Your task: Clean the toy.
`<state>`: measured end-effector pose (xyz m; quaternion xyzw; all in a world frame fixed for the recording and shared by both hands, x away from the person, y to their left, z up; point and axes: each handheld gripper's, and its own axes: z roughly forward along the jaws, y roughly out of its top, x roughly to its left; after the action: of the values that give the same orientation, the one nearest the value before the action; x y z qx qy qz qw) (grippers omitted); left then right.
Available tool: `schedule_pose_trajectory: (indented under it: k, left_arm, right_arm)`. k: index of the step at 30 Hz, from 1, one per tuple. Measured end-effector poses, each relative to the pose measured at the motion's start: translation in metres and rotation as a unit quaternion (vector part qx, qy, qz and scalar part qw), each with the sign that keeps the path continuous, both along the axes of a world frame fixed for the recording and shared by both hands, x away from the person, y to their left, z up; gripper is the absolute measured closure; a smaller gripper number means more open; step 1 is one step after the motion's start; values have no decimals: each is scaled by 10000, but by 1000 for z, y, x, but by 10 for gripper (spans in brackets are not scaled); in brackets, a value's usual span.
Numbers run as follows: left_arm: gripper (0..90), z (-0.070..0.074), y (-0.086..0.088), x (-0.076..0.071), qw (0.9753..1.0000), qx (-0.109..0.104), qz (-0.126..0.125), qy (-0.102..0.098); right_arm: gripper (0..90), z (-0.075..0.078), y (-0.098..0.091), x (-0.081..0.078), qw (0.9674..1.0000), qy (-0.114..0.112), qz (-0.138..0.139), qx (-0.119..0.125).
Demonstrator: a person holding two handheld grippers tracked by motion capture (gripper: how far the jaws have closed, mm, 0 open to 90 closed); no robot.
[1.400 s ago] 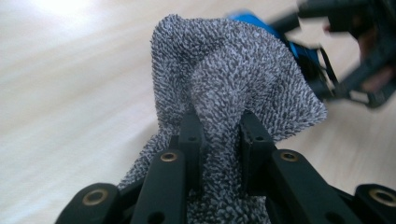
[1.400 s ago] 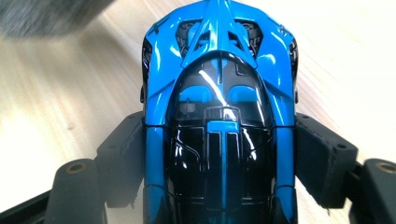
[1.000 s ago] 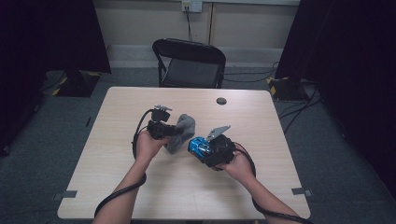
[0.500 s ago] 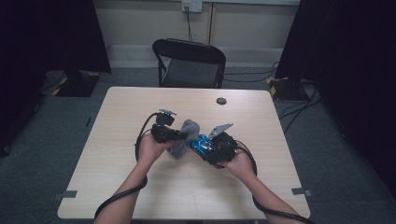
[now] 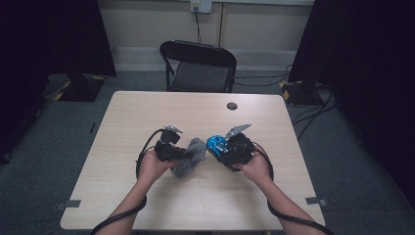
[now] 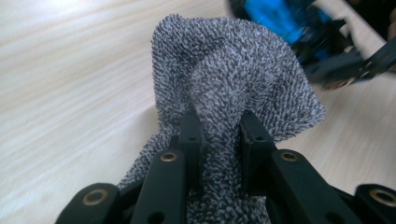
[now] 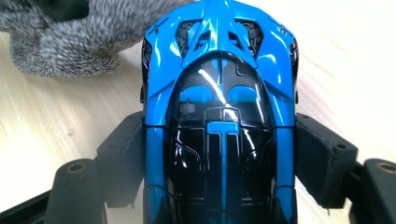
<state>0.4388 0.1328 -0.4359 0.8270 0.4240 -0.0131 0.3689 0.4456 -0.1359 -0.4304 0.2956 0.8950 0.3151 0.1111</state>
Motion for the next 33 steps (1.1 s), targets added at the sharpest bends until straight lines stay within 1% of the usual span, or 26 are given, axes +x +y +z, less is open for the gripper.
schedule_pose_trajectory:
  k: [1, 2, 3, 5, 7, 9, 10, 11, 13, 14, 17, 18, 19, 21, 23, 25, 27, 30, 33]
  left_arm:
    - [746, -3, 3, 0, 10000, 16, 10, 37]
    - [746, -6, 4, -1, 9999, -13, 47, 88]
    - [746, -8, 4, -2, 9999, -5, 32, 95]
    - [746, -9, 0, -5, 9999, -55, -19, 96]
    - [746, -9, -6, -8, 9999, -47, -147, 54]
    - [745, -7, -12, -9, 9999, -31, -146, -49]
    - [745, -6, -12, -7, 9999, -54, -68, -107]
    - [745, -5, -11, -4, 9998, -70, 100, -177]
    - [744, -2, -6, 2, 9991, -133, 313, -259]
    - [744, 0, -5, 8, 9984, -89, 450, -331]
    - [745, 1, -8, 10, 9984, -73, 448, -350]
    - [745, 1, -10, 11, 9985, -84, 411, -357]
    - [745, 0, -13, 11, 9985, -149, 396, -353]
    - [745, -2, -19, 9, 9988, -263, 267, -316]
    - [745, -5, -25, 7, 9990, -324, 155, -267]
    - [745, -7, -30, 5, 9989, -387, 53, -266]
    - [746, -8, -34, 2, 9987, -467, 7, -226]
    - [746, -11, -40, -2, 9984, -532, -68, -185]
    - [746, -14, -46, -6, 9982, -554, -167, -142]
  right_arm:
    - [263, 2, -1, 0, 10000, -21, -12, 12]
    - [263, 4, -1, 1, 10000, -24, -15, 35]
    - [262, 6, -2, 1, 10000, -38, -19, 40]
    - [262, 10, -2, 3, 10000, -36, -10, 27]
    - [262, 14, -1, 4, 10000, -34, -9, 59]
    - [262, 18, 0, 5, 10000, -46, -17, 66]
    - [262, 19, 0, 6, 10000, -42, -7, 66]
    - [262, 20, 0, 6, 10000, -55, -13, 56]
    - [262, 21, 1, 5, 10000, -64, 23, 39]
    - [262, 21, 1, 5, 10000, -48, 44, 70]
    - [262, 21, 4, 3, 9999, -4, 116, 75]
    - [262, 21, 5, 3, 9999, -9, 123, 78]
    - [262, 21, 7, 2, 9999, -7, 152, 59]
    - [262, 20, 10, 1, 9998, 12, 184, 109]
    - [262, 21, 13, 0, 9997, 9, 208, 97]
    - [262, 22, 16, 0, 9997, 15, 227, 93]
    - [262, 23, 17, 1, 9997, 25, 239, 105]
    - [262, 24, 18, 3, 9997, 21, 204, 152]
    - [262, 24, 18, 5, 9997, 34, 179, 161]
